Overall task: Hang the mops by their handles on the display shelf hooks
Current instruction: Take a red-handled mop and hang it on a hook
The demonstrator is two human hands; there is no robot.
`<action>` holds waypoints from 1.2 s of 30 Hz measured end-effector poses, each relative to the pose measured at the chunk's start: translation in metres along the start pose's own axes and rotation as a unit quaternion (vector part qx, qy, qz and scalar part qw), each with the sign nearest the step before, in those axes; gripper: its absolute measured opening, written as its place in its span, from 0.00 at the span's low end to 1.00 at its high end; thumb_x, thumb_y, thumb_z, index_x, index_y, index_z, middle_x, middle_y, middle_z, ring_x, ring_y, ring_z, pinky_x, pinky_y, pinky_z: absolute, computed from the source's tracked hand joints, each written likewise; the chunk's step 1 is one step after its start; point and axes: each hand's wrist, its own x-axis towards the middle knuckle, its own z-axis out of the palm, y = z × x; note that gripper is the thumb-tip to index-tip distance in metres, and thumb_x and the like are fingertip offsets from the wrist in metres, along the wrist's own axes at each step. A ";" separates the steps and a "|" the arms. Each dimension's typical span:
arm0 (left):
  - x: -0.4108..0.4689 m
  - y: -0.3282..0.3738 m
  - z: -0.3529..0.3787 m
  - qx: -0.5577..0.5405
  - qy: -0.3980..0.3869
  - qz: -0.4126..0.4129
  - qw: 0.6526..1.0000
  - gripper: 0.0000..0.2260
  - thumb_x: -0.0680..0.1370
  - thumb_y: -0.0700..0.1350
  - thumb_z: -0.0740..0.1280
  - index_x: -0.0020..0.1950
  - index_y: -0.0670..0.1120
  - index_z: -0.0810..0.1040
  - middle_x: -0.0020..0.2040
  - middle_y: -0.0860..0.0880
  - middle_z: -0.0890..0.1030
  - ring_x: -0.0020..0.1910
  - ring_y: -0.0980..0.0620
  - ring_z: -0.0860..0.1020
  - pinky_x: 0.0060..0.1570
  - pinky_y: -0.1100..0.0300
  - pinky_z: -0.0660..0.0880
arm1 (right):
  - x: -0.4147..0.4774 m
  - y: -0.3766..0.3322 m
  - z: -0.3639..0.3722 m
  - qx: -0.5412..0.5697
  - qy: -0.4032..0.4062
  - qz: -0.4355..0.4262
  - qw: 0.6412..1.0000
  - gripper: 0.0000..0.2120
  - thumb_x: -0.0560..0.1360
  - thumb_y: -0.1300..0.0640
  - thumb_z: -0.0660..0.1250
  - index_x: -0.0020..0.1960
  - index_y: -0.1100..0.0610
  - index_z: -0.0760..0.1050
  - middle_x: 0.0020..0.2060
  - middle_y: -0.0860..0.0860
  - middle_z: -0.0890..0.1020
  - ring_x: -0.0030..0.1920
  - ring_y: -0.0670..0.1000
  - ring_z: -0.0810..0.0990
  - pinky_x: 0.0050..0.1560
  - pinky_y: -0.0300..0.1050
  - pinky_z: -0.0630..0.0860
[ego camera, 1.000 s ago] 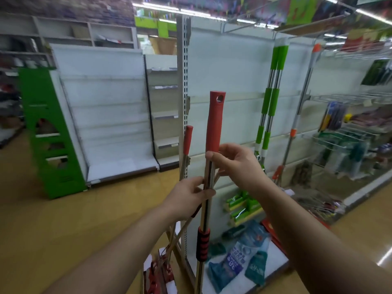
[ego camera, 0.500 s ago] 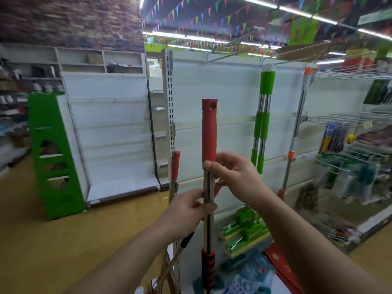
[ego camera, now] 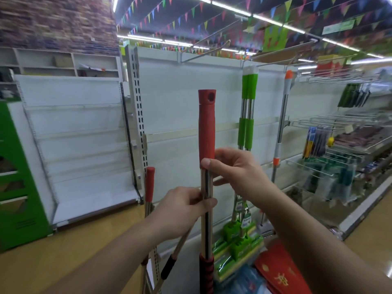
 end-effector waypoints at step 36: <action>0.129 0.118 0.012 0.031 0.233 -0.050 0.971 0.11 0.83 0.53 0.66 0.52 0.46 0.82 0.50 0.47 0.88 0.51 0.49 0.86 0.51 0.43 0.84 | 0.145 0.000 -0.125 0.066 -0.094 -0.109 0.987 0.11 0.78 0.46 0.72 0.48 0.53 0.86 0.43 0.50 0.89 0.43 0.54 0.89 0.47 0.53 0.86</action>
